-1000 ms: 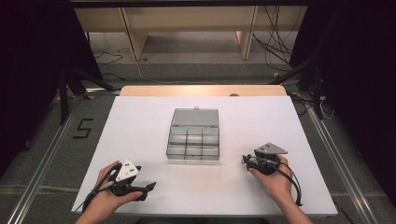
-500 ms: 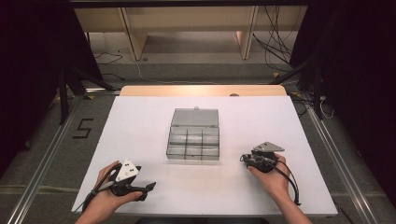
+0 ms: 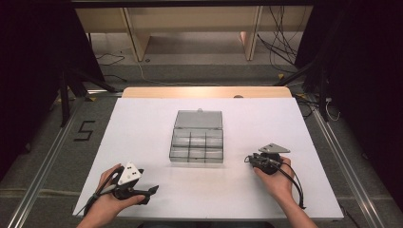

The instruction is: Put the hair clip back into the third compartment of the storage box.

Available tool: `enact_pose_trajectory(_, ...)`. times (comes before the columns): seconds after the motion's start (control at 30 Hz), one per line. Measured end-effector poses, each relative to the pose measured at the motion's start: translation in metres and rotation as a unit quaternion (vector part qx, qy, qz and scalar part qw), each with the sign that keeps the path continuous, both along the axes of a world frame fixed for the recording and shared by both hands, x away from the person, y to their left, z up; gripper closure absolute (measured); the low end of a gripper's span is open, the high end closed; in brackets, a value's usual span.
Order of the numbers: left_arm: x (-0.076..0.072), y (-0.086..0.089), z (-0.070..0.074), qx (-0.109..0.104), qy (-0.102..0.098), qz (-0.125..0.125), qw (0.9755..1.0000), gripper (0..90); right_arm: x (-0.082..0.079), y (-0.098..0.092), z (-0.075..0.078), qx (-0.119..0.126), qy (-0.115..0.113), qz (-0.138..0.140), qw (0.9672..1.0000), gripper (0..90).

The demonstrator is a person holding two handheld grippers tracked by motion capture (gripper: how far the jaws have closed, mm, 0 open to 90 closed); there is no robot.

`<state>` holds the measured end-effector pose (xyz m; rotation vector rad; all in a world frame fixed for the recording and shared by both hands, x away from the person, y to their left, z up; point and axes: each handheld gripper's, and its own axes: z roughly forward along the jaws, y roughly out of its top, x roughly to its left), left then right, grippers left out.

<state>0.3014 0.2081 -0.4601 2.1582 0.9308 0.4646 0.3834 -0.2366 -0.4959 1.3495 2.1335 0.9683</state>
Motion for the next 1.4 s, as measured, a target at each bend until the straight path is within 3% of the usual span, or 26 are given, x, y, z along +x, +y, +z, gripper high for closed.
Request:
enact_pose_trajectory(0.13, 0.000, 0.000, 0.000, 0.001, -0.001, -0.001, 1.0000, 21.6, 0.001, -0.001, 0.000, 0.004, 0.001, -0.006, 1.0000, 79.7)
enact_pose_trajectory(0.57, 0.000, 0.000, 0.001, 0.001, -0.001, -0.001, 1.0000, 21.6, 0.001, -0.002, 0.001, 0.007, 0.002, -0.006, 1.0000, 80.1)
enact_pose_trajectory(0.67, 0.000, 0.000, 0.000, 0.001, -0.002, 0.000, 1.0000, 21.6, 0.000, -0.002, 0.001, 0.004, -0.001, -0.005, 1.0000, 80.1)
enact_pose_trajectory(0.97, 0.000, 0.000, 0.001, 0.001, -0.001, -0.001, 1.0000, 21.6, -0.001, -0.004, 0.009, 0.029, -0.016, -0.012, 0.9994, 80.1)
enact_pose_trajectory(1.4, 0.000, 0.001, 0.001, 0.003, -0.003, -0.002, 1.0000, 21.6, -0.003, 0.003, 0.017, 0.039, -0.031, 0.002, 0.9988, 80.2)
